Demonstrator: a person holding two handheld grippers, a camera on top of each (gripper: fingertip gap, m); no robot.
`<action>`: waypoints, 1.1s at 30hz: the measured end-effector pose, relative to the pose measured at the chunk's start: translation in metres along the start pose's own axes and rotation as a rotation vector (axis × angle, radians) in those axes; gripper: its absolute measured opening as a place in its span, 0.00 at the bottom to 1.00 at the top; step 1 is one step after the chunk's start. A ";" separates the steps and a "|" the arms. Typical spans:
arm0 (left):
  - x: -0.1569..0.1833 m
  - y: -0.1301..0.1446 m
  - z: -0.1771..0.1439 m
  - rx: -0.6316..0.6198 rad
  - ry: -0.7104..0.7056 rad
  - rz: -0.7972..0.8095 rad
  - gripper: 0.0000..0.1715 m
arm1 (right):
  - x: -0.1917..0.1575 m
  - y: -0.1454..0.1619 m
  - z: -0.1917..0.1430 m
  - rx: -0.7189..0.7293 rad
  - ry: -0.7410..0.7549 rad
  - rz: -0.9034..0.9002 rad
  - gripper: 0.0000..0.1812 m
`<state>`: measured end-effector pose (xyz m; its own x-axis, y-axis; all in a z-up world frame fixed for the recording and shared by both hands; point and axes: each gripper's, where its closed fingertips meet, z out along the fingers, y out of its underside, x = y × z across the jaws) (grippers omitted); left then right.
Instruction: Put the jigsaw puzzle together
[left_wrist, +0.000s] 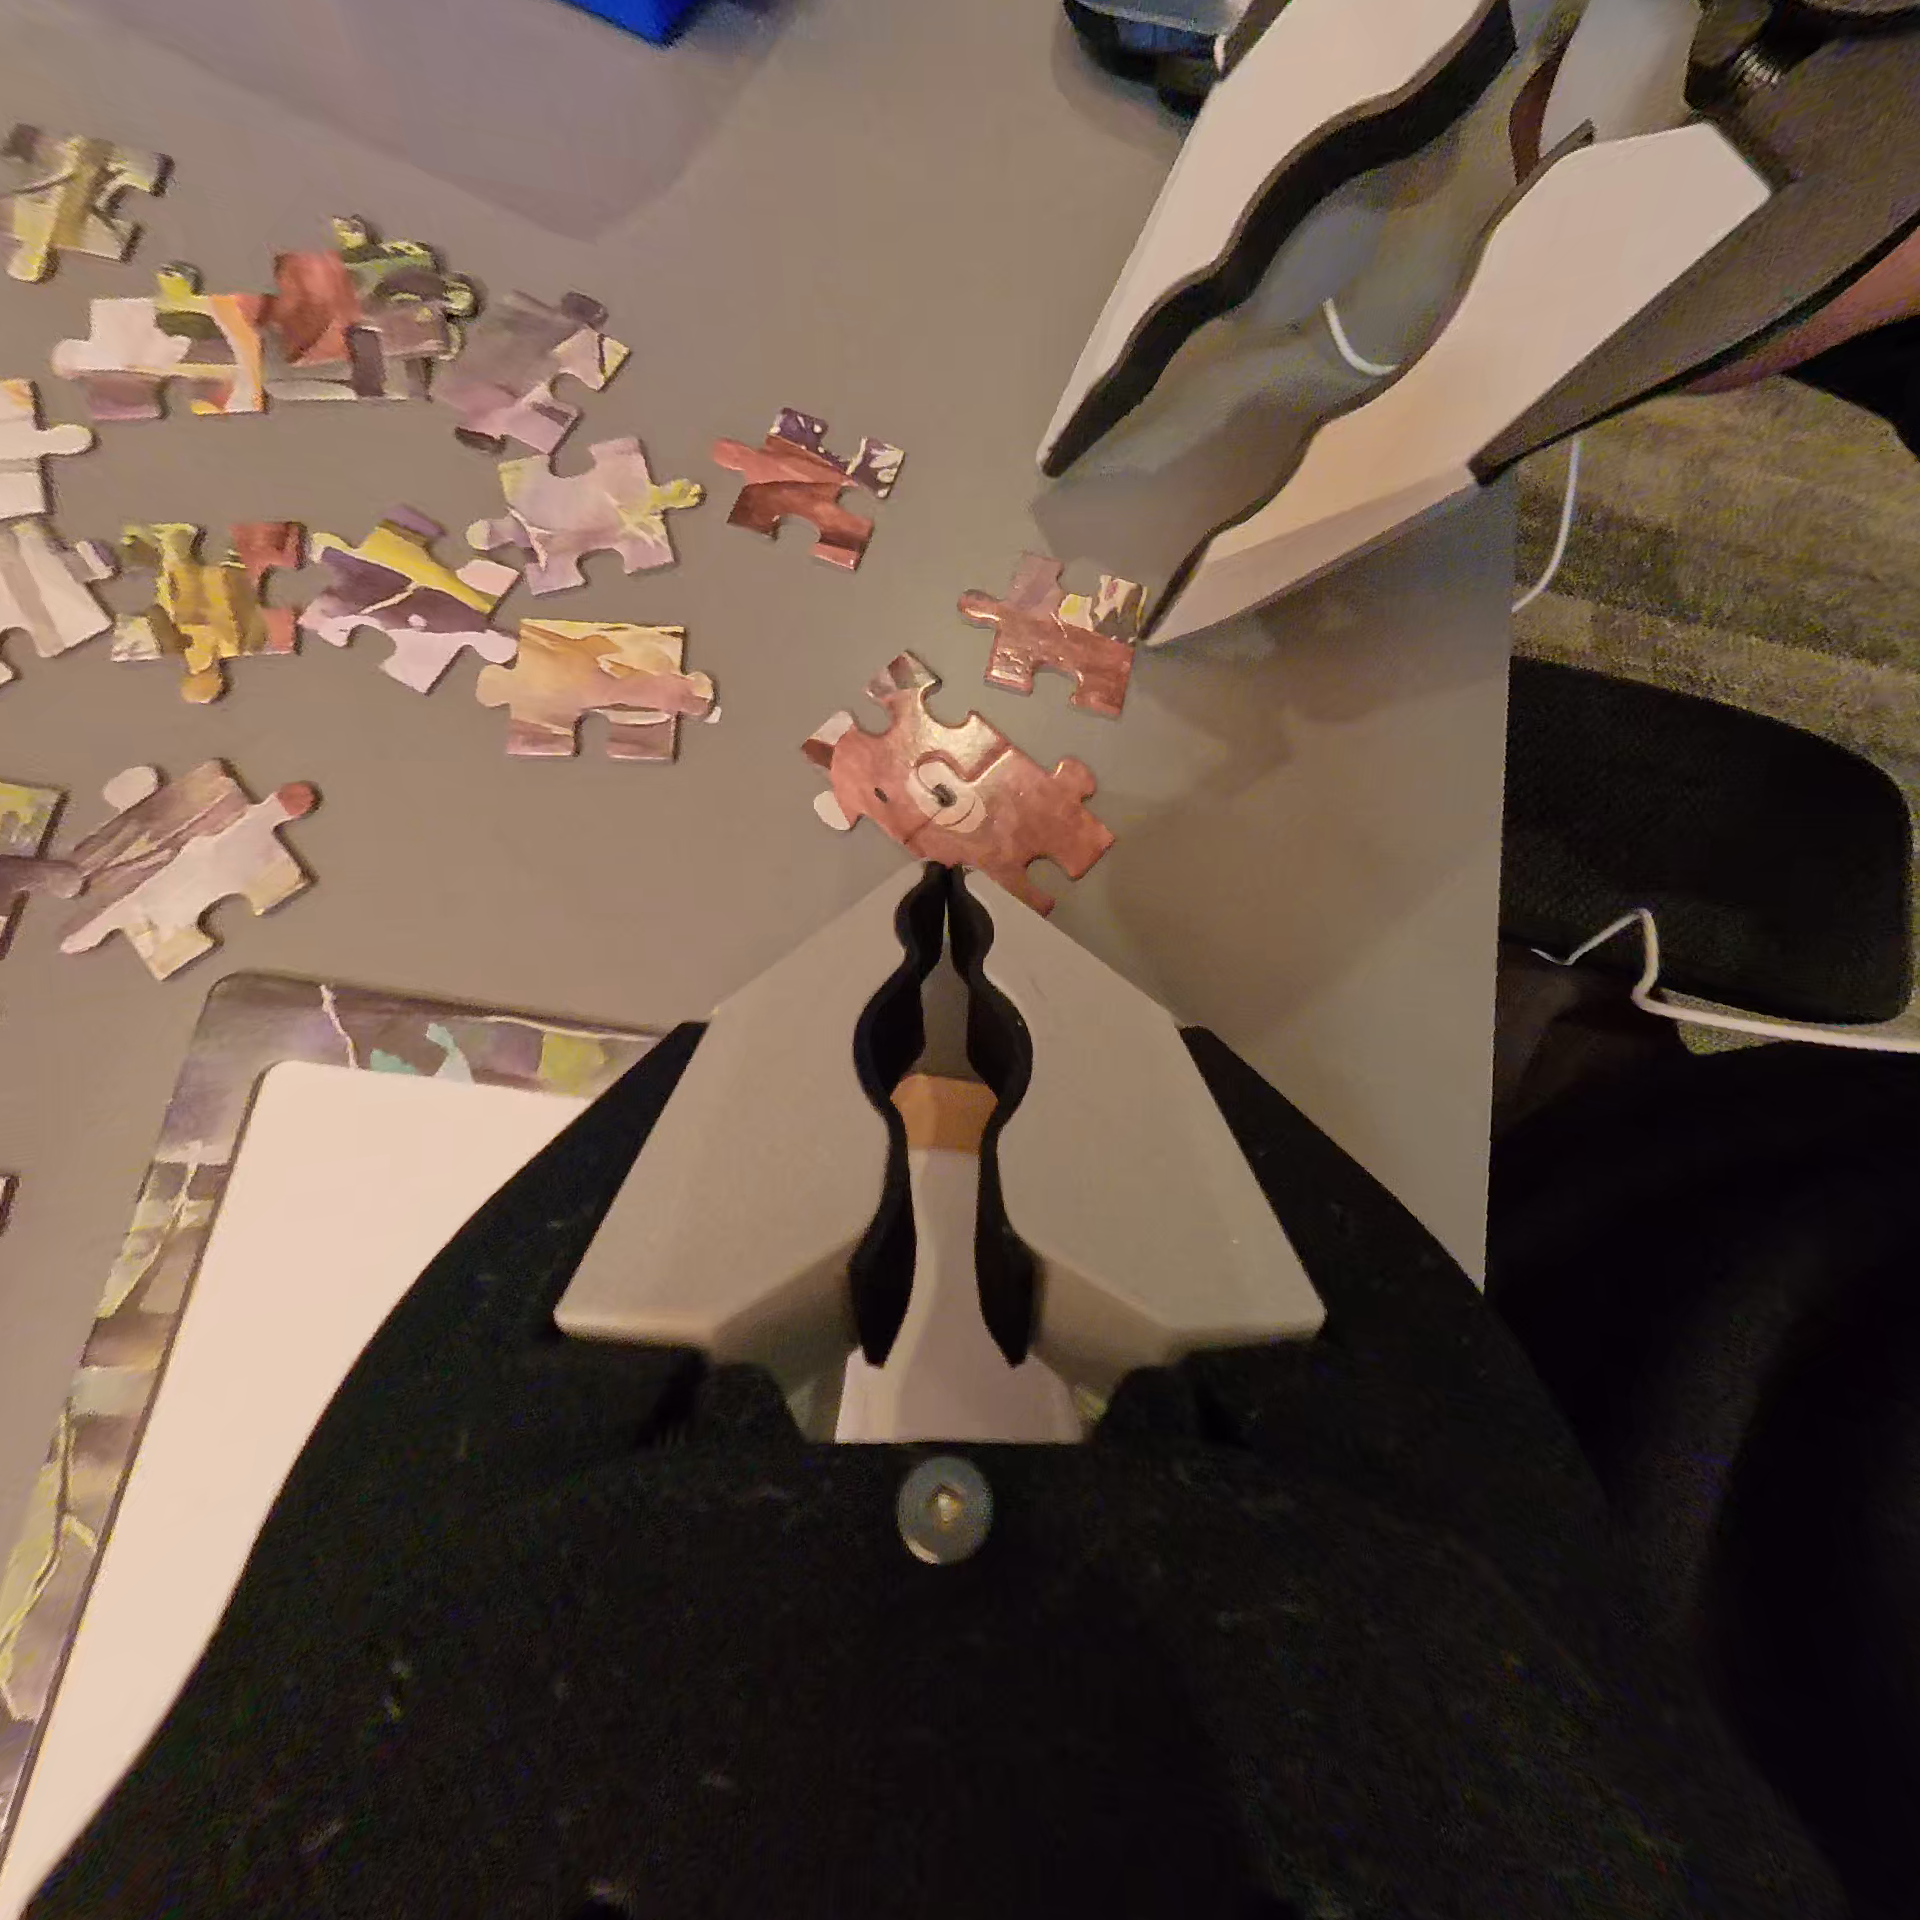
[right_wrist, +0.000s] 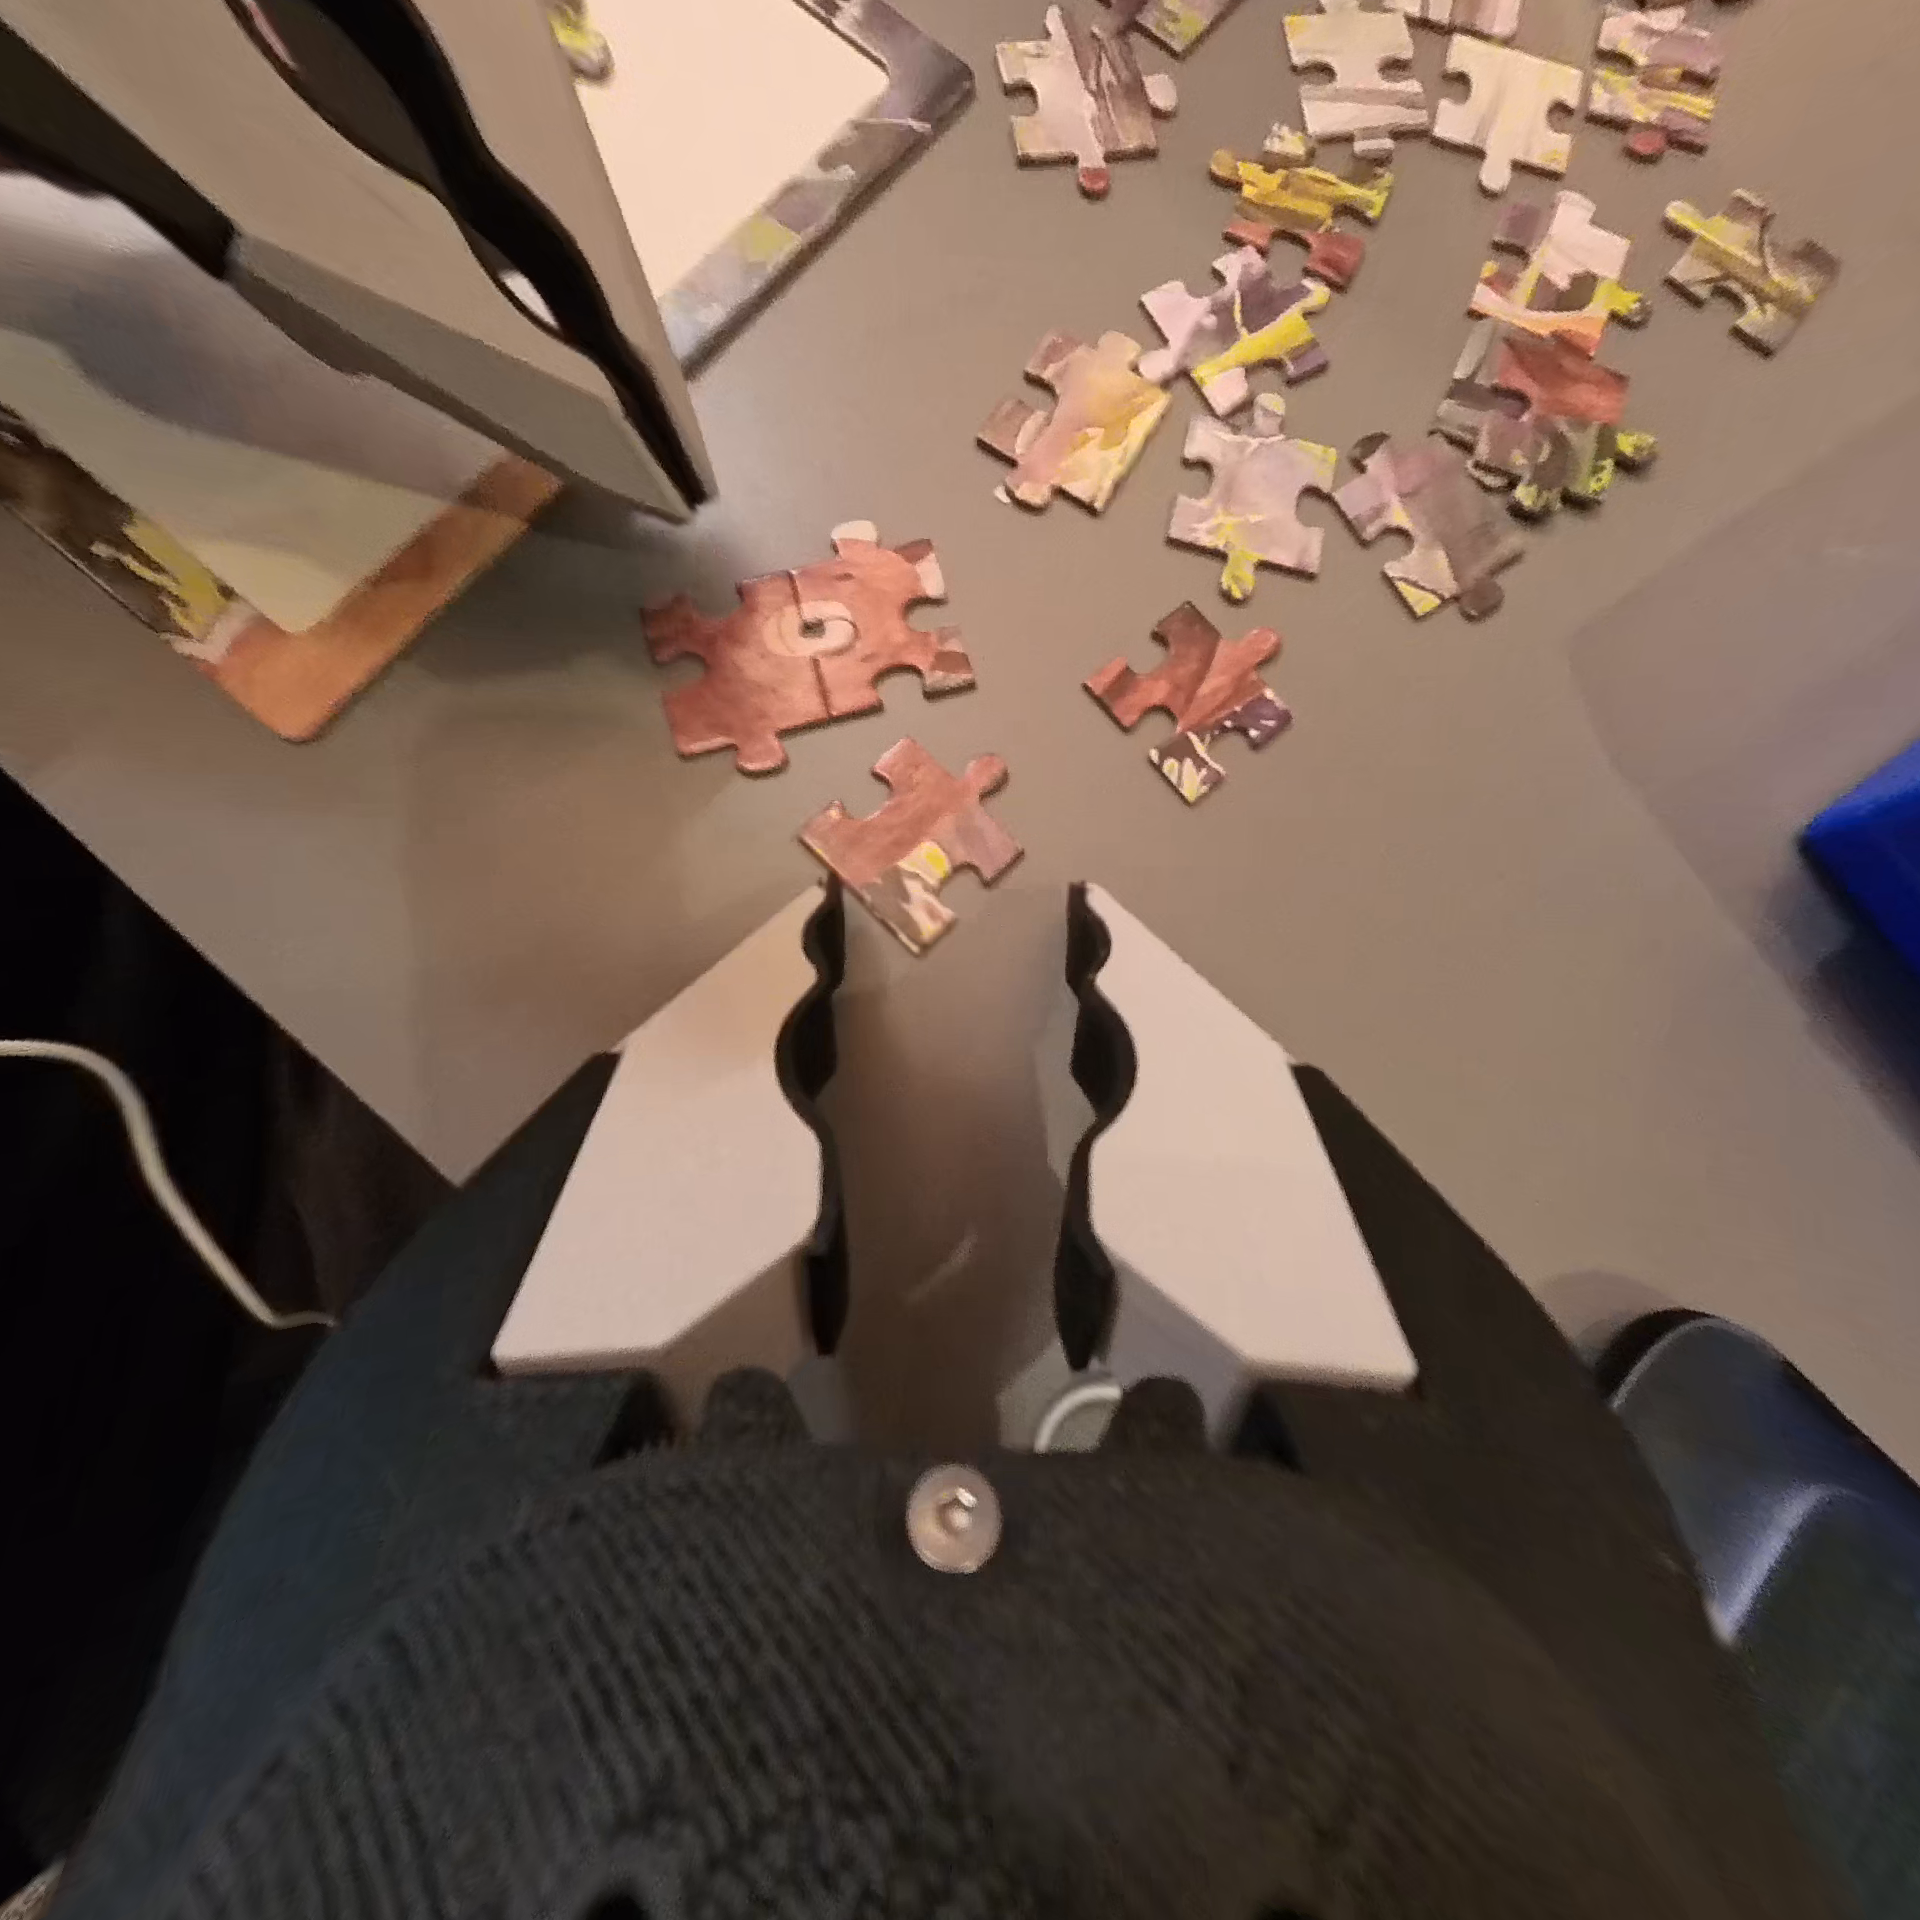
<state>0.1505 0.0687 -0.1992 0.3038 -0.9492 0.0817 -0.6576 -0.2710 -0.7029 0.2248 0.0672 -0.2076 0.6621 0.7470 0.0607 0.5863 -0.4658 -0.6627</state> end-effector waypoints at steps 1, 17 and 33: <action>-0.001 0.000 -0.002 0.007 -0.003 -0.004 0.00 | -0.004 -0.004 -0.001 0.018 -0.012 0.004 0.24; -0.003 0.001 -0.016 0.067 0.019 -0.041 0.00 | -0.015 -0.008 0.012 -0.002 -0.072 -0.047 0.18; -0.005 -0.002 -0.023 0.102 0.041 -0.062 0.00 | -0.012 -0.007 0.013 -0.025 -0.134 -0.057 0.24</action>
<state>0.1347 0.0701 -0.1824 0.3124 -0.9373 0.1544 -0.5642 -0.3138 -0.7636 0.2066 0.0681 -0.2131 0.5603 0.8283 -0.0040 0.6336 -0.4316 -0.6421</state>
